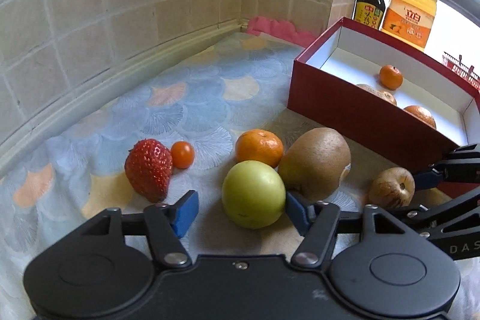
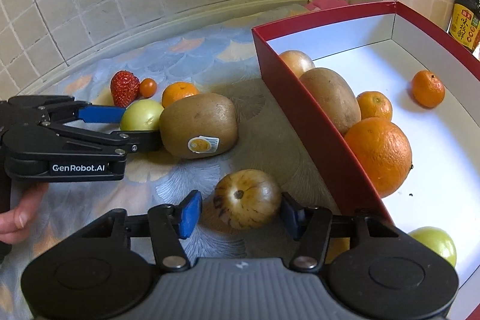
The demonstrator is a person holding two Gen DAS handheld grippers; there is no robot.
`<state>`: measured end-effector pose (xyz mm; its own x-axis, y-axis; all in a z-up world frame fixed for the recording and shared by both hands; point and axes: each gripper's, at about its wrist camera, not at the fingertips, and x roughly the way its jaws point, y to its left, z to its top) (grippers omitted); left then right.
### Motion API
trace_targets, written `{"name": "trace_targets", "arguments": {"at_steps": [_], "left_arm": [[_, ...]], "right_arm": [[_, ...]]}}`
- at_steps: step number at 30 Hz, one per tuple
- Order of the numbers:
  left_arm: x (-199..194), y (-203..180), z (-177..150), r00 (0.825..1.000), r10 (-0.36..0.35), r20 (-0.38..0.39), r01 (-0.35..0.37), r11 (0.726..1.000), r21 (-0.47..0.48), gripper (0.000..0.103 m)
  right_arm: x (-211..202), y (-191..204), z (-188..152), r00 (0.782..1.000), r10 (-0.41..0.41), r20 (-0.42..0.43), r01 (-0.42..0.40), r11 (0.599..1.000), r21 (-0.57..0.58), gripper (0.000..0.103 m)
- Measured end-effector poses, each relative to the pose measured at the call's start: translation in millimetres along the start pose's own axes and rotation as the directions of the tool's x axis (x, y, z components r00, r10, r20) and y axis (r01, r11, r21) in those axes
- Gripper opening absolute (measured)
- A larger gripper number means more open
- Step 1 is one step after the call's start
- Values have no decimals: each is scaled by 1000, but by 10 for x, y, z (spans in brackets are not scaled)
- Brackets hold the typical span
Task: Organize fruits
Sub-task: 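Return both tools to the fruits left on the cloth, then grasp the green apple with the left tool while the right tool grasps the brown jujube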
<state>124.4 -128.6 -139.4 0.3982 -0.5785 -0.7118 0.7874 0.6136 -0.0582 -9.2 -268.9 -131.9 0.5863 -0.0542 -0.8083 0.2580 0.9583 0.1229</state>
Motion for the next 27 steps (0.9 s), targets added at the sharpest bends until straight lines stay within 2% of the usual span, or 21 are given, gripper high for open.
{"name": "trace_targets", "arguments": {"at_steps": [2,5,8,11,17,22,25,27], "left_arm": [[-7,-2,-6,1000,0,6,0,1000,-5,69],[-22,-20,0,1000,-14,20,15,1000,-8,55],[-34,-51,-10,999,8,33,-8,1000,-6,54],[-91,-27,-42,998,23,51,-21,999,-44,54],[-478,51,-23,988,71,138,-55,991,-119,54],[-770,-61,292,967,79,241,-55,993,-105,54],[-823,-216,588,954,34,299,-12,997,-74,54],[-764,-340,799,950,-1,311,19,998,-57,54]], "right_arm": [[-4,-6,-3,1000,-5,1,5,1000,-6,52],[-13,-20,-15,1000,-9,8,9,1000,-10,47],[-29,-15,-20,1000,-9,12,9,1000,-22,46],[-67,-5,-28,1000,14,13,-13,999,-36,45],[-301,40,2,995,84,49,-81,995,-59,45],[-621,-45,196,984,94,149,-81,993,-91,45],[-793,-264,423,971,51,233,-32,996,-86,45],[-856,-480,606,957,-2,289,23,997,-70,45]]}}
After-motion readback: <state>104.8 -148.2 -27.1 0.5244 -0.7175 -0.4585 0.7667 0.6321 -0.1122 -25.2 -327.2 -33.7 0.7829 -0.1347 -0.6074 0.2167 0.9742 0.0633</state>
